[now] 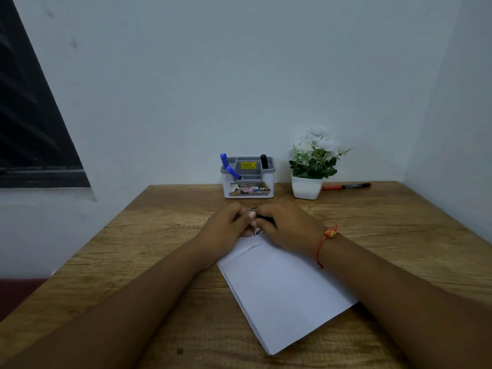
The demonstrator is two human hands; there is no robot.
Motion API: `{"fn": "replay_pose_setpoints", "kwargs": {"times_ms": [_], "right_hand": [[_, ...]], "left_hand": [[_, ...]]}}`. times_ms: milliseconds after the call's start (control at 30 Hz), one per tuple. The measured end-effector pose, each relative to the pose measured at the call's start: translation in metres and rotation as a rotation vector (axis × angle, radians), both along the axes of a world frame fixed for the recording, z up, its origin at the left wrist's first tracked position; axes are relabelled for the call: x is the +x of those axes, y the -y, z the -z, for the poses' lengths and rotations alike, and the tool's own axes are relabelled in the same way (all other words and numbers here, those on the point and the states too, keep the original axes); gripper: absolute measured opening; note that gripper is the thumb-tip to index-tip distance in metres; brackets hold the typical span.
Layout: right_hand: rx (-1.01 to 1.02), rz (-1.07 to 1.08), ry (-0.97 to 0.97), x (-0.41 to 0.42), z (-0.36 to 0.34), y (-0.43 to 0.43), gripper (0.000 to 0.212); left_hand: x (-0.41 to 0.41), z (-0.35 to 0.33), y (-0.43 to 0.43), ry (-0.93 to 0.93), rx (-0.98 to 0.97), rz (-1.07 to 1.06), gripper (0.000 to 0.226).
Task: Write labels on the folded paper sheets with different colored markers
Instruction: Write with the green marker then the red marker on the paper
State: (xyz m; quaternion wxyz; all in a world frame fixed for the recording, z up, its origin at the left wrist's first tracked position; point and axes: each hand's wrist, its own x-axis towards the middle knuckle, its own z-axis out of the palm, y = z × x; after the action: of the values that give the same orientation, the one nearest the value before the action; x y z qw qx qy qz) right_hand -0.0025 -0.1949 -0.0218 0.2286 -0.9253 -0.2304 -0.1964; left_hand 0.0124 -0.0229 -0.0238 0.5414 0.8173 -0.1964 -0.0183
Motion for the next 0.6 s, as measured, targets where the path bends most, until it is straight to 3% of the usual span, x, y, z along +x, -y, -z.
{"fn": "replay_pose_setpoints", "kwargs": {"times_ms": [167,267,433,600], "right_hand": [[0.001,-0.002,0.011,0.0,-0.001,-0.001,0.029],[-0.032,-0.017,-0.017,-0.002,-0.004,0.003,0.014],[-0.093,0.017,-0.011,-0.005,-0.008,0.003,0.021],[0.03,0.215,-0.246,-0.012,-0.019,0.018,0.014]], "left_hand": [[0.0,0.0,-0.001,-0.015,-0.011,0.003,0.029],[-0.002,-0.001,0.0,-0.05,-0.091,0.017,0.026],[-0.001,0.0,0.0,-0.072,-0.127,0.024,0.019],[0.001,0.003,0.0,-0.053,-0.105,-0.038,0.015]]}}
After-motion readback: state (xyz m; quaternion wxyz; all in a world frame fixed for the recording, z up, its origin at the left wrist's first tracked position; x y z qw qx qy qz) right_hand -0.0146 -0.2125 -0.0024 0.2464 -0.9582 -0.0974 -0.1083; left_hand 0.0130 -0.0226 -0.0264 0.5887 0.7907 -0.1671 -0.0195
